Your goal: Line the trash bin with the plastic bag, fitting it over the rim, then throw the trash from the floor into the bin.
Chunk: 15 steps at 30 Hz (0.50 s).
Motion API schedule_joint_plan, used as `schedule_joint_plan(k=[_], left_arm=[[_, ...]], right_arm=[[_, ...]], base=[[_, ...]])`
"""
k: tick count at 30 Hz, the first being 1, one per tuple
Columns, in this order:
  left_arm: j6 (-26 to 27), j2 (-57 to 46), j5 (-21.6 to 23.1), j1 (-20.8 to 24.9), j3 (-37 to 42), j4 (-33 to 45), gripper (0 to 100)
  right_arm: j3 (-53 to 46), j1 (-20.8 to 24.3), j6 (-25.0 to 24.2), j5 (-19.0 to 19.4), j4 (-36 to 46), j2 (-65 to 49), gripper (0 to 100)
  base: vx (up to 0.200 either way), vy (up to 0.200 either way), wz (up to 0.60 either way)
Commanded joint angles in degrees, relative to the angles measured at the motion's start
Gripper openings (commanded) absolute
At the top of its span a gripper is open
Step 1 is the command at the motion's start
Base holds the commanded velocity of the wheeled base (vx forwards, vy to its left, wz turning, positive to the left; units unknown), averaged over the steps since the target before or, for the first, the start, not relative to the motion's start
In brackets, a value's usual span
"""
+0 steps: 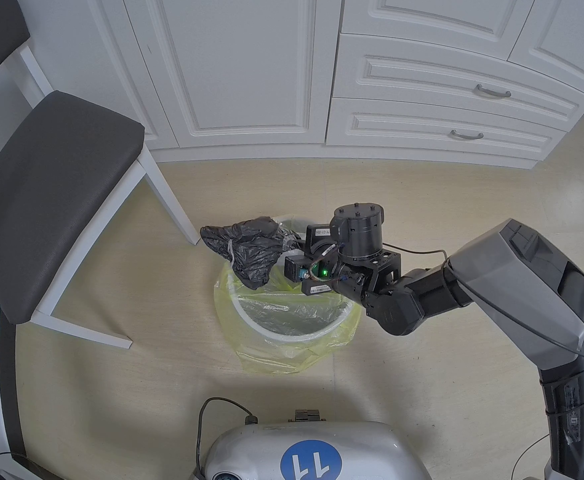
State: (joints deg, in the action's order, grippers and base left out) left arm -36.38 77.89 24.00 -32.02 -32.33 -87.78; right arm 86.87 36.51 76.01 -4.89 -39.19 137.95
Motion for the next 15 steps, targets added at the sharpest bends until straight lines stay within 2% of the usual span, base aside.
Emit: schedule_joint_plan(k=[1,6,15], left_arm=[[-0.01,0.51,-0.01,-0.06,-0.19,-0.02,100],[-0.01,0.42,-0.01,-0.06,-0.19,-0.02,100],[-0.01,0.42,-0.01,-0.06,-0.19,-0.02,100]], right_arm=[[-4.96,0.23,-1.83,-0.03,2.72,-2.42,0],[-8.74,1.46,-7.28,-2.67,6.67,-5.23,0],[-14.54,5.94,-12.99,-3.11,14.67,-10.24,0]], base=[[0.0,0.0,0.0],[0.0,0.0,0.0],[0.0,0.0,0.0]])
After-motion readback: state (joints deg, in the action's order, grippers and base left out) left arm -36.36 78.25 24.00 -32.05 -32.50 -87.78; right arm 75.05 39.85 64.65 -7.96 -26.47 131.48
